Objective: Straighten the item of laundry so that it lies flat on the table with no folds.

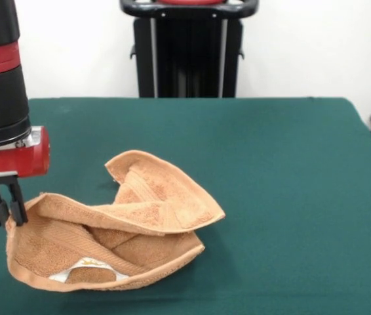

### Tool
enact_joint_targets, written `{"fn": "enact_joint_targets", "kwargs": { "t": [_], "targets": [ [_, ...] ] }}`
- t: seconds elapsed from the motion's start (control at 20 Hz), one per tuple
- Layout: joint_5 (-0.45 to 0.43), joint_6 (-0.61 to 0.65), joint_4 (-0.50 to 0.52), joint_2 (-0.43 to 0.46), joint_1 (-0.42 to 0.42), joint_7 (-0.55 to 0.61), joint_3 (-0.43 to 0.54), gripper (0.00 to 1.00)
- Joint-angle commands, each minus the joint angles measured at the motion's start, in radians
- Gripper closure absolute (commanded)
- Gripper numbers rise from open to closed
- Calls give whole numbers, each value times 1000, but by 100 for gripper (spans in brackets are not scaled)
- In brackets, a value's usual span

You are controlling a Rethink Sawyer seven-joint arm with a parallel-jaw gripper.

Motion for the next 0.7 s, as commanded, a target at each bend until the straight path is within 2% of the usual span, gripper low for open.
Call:
{"fn": "enact_joint_targets", "kwargs": {
  "t": [0.05, 0.7],
  "targets": [
    [-21, 64, -16, 37, 43, -231, 61, 100],
    [-16, 66, -13, 32, 31, -241, 62, 100]
  ]
}}
